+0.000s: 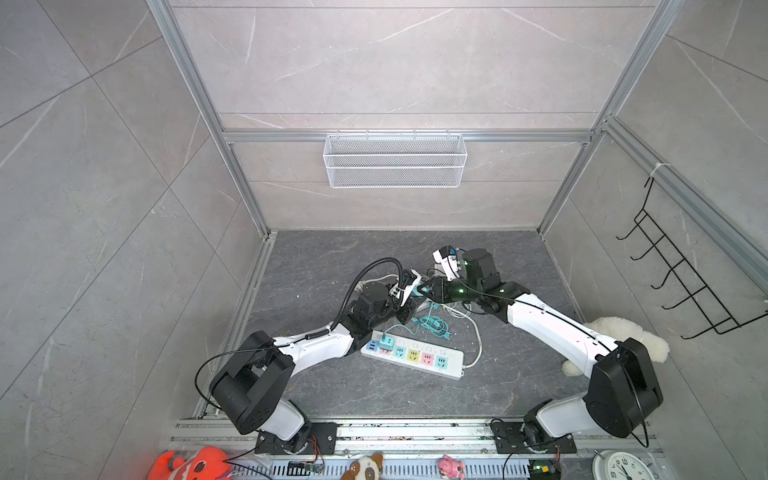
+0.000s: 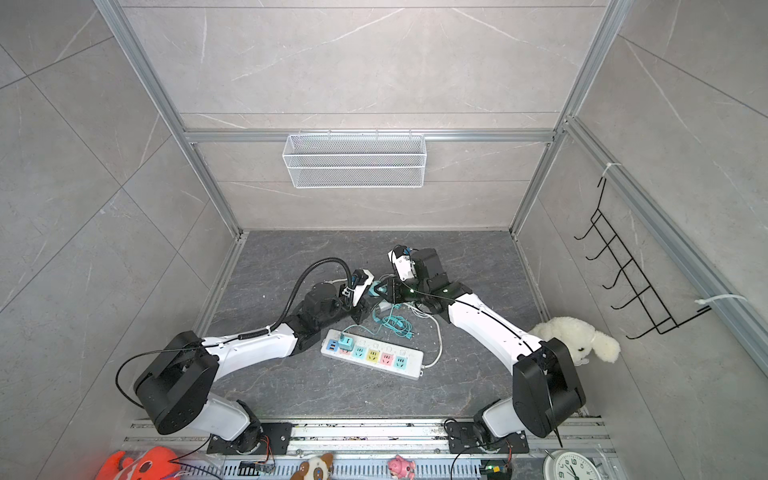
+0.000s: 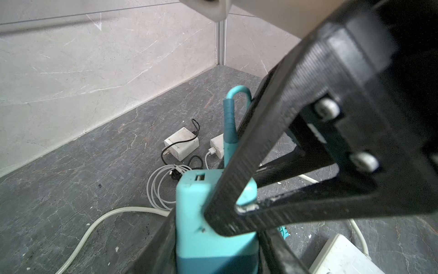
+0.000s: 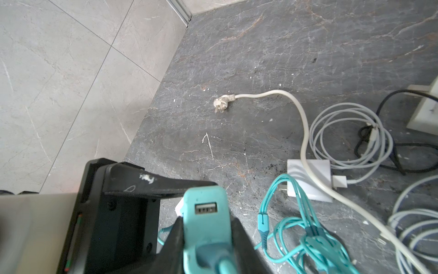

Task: Insert the plug
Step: 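Carry the second charger toward the right gripper while the right gripper grasps it, then open the left gripper and draw it back while the right gripper holds the charger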

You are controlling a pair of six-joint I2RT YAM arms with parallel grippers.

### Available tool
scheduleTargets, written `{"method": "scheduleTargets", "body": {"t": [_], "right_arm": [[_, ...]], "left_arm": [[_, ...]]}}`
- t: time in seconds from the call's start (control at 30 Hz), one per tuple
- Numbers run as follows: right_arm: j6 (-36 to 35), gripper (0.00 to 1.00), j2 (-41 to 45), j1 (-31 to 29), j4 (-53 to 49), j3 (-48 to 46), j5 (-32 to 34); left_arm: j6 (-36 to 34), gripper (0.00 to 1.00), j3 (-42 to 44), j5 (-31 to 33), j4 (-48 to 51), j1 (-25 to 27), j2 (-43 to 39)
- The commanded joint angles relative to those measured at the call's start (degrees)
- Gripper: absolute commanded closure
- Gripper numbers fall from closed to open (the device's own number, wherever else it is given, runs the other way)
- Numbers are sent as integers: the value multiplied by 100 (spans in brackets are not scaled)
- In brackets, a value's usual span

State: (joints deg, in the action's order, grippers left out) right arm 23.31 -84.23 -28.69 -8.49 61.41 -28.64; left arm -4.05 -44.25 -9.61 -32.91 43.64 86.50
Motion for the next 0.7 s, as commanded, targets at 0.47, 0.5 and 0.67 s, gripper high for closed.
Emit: {"method": "scheduleTargets", "body": {"t": [0.47,0.5,0.67], "right_arm": [[-577,94,369,32,-439,82,721],[-611,94,385,84,-500,113,757],[-815,94,615,376,-818,192,877]], "left_arm": [[-5,29,-265,231,738,147,-708],[-13,28,-245,280,831,145,-805],[41,28,-106,822,1525,146,-1407]]}}
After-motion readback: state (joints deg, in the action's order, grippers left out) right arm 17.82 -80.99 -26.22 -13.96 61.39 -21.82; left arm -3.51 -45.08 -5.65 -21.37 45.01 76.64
